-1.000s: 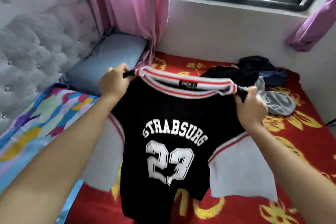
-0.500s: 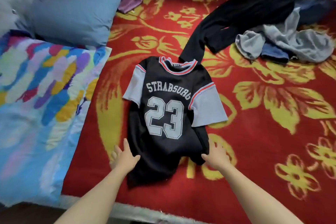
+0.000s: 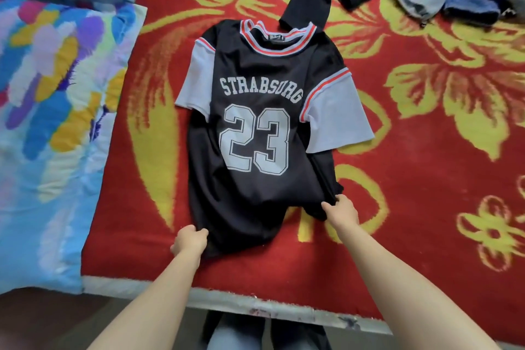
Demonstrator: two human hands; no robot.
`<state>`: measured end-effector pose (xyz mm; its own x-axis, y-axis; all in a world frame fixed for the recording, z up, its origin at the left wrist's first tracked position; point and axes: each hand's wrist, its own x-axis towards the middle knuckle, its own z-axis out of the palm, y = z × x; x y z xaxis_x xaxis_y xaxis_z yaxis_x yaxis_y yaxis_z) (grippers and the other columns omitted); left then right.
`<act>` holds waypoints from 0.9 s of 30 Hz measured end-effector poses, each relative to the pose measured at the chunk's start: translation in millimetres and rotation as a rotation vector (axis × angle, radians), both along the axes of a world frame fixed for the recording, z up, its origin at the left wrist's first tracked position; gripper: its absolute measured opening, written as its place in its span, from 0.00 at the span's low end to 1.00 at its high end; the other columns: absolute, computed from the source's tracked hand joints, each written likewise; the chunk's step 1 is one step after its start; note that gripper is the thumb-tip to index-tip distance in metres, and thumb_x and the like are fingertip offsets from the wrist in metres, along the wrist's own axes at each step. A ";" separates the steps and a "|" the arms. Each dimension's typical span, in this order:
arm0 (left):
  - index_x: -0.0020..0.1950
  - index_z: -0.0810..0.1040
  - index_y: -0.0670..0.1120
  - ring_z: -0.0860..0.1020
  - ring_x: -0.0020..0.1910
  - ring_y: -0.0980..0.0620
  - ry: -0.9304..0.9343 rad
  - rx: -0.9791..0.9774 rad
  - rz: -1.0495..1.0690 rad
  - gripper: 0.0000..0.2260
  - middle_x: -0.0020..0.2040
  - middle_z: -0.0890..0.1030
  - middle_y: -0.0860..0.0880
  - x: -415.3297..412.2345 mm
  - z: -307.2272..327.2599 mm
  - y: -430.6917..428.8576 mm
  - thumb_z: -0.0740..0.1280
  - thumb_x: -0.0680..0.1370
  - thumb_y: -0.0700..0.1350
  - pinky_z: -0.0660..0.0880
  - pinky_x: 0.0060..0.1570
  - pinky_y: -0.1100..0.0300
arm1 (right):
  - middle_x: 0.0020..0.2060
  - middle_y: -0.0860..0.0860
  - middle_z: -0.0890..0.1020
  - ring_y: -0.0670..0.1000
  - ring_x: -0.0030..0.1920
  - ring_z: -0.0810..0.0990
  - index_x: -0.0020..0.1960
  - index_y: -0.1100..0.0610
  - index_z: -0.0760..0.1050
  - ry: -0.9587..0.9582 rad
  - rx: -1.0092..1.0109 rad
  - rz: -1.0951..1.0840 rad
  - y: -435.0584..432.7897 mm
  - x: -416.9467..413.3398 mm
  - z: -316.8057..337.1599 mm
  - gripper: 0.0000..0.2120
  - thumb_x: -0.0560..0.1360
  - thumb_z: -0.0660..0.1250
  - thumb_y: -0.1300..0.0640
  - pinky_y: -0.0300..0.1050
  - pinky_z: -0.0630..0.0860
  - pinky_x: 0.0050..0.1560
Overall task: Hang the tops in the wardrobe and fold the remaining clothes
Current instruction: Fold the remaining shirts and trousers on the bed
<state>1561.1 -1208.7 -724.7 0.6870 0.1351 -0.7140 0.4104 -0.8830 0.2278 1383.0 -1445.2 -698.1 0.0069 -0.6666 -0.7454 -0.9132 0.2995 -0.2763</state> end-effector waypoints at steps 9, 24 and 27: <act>0.68 0.66 0.38 0.72 0.59 0.43 -0.224 -0.410 0.439 0.15 0.62 0.72 0.42 1.6 30.6 3.2 0.56 0.82 0.41 0.68 0.59 0.54 | 0.45 0.53 0.72 0.49 0.39 0.70 0.52 0.58 0.69 -0.442 -0.173 -0.584 -15.6 -27.5 12.6 0.06 0.79 0.54 0.62 0.41 0.63 0.35; 0.60 0.73 0.34 0.75 0.58 0.43 -0.147 -0.401 0.415 0.24 0.60 0.77 0.43 -19.1 35.8 99.5 0.70 0.75 0.52 0.72 0.59 0.49 | 0.45 0.57 0.80 0.54 0.43 0.78 0.50 0.64 0.78 -0.162 0.167 -0.110 9.6 -113.1 32.0 0.17 0.75 0.67 0.48 0.44 0.71 0.40; 0.58 0.76 0.35 0.77 0.55 0.44 -0.153 -0.381 0.377 0.23 0.56 0.79 0.43 -23.3 34.0 99.8 0.71 0.73 0.52 0.73 0.59 0.46 | 0.43 0.53 0.81 0.50 0.40 0.79 0.48 0.61 0.78 -0.161 0.322 -0.033 21.1 -120.5 38.5 0.12 0.74 0.70 0.52 0.40 0.73 0.37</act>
<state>1537.8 -1108.9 -690.6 0.7405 0.1431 -0.6567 0.6193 -0.5250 0.5839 1262.5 -1424.1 -659.6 0.1236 -0.3995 -0.9084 -0.8543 0.4228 -0.3022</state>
